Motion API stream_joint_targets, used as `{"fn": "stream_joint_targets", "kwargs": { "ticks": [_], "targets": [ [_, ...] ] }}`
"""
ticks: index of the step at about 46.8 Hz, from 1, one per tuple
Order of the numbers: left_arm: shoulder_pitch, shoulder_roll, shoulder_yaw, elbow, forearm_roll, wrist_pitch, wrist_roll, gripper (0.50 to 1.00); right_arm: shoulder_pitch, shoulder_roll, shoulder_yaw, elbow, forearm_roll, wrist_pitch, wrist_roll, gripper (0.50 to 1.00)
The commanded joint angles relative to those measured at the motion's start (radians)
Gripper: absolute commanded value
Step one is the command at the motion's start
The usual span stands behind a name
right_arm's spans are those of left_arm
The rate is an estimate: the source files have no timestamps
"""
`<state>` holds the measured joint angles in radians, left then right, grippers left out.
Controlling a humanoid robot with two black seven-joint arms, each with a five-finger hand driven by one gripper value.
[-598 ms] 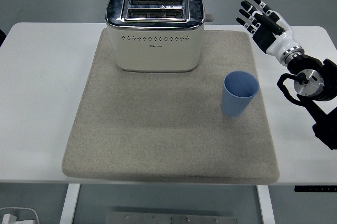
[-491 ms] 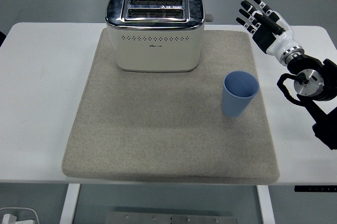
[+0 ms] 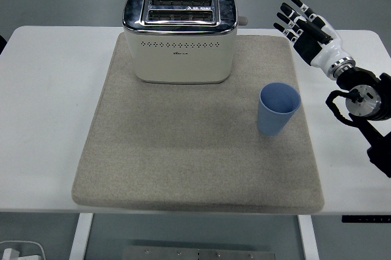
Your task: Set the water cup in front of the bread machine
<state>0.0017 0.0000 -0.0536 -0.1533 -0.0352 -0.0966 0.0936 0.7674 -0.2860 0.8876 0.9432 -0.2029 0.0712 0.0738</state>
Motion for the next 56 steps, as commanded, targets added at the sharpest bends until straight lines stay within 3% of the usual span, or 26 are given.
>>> {"fn": "stream_joint_targets", "kwargs": {
  "ticks": [1,16,27,40,46,56],
  "targets": [
    [0.0,0.0,0.0,0.0,0.0,0.0,0.0,1.0,-0.013,-0.041,0.001,0.02,0.0,0.028,-0.002,0.924],
    [0.0,0.0,0.0,0.0,0.0,0.0,0.0,1.0,-0.083,-0.174,-0.003,0.103,-0.033,0.122,0.006,0.924],
    [0.0,0.0,-0.002,0.0,0.0,0.0,0.0,1.0,-0.164,-0.271,-0.003,0.172,-0.18,0.179,0.087,0.924],
    [0.0,0.0,-0.002,0.0,0.0,0.0,0.0,1.0,-0.223,-0.39,-0.006,0.197,-0.236,0.259,0.228,0.924],
    [0.0,0.0,0.0,0.0,0.0,0.0,0.0,1.0,-0.263,-0.418,-0.006,0.201,-0.341,0.286,0.31,0.924],
    [0.0,0.0,-0.002,0.0,0.0,0.0,0.0,1.0,-0.324,-0.433,-0.006,0.259,-0.463,0.291,0.379,0.924]
  ]
}}
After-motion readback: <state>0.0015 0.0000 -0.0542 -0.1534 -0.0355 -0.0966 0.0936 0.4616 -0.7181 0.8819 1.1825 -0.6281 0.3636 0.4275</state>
